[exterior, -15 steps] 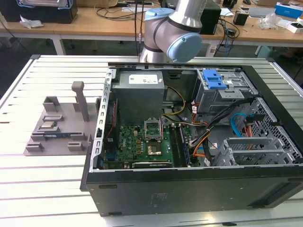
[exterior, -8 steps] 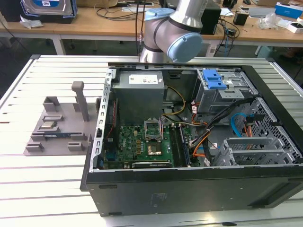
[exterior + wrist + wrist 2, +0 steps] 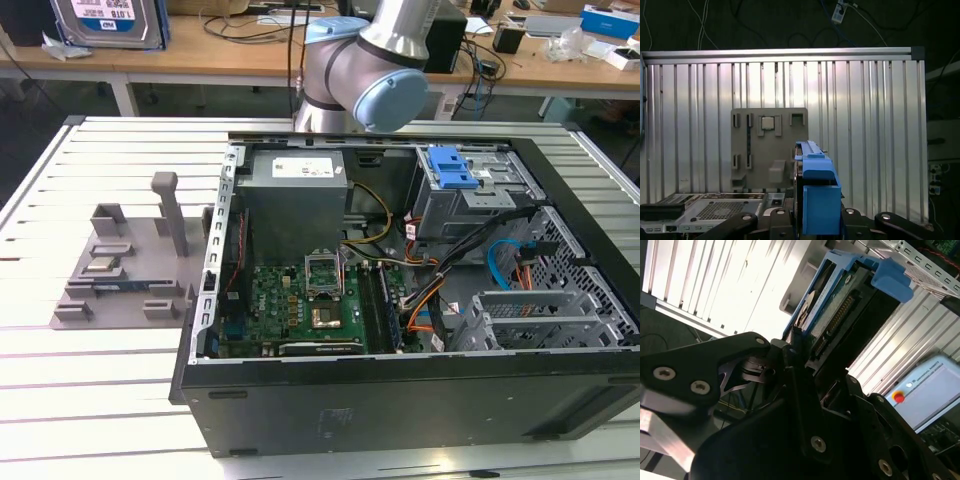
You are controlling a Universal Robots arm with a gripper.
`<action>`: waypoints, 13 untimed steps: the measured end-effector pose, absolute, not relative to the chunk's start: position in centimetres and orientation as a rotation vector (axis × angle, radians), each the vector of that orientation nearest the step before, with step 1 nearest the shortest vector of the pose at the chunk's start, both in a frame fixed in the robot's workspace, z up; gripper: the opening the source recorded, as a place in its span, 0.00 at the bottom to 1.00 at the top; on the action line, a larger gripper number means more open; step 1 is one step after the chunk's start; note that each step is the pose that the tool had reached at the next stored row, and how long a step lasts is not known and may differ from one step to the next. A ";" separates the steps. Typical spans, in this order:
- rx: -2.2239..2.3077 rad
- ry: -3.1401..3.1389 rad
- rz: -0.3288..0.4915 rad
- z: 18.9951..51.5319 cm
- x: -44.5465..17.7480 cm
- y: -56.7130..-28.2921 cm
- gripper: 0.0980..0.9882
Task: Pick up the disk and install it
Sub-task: 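Pick up the disk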
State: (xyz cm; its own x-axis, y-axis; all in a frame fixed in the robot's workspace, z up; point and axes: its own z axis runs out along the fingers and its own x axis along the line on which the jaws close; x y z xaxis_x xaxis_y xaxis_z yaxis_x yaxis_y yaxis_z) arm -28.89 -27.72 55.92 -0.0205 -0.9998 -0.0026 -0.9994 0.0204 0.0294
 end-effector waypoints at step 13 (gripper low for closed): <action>2.185 -2.230 -0.036 52.7 -28.2 -27.7 0.30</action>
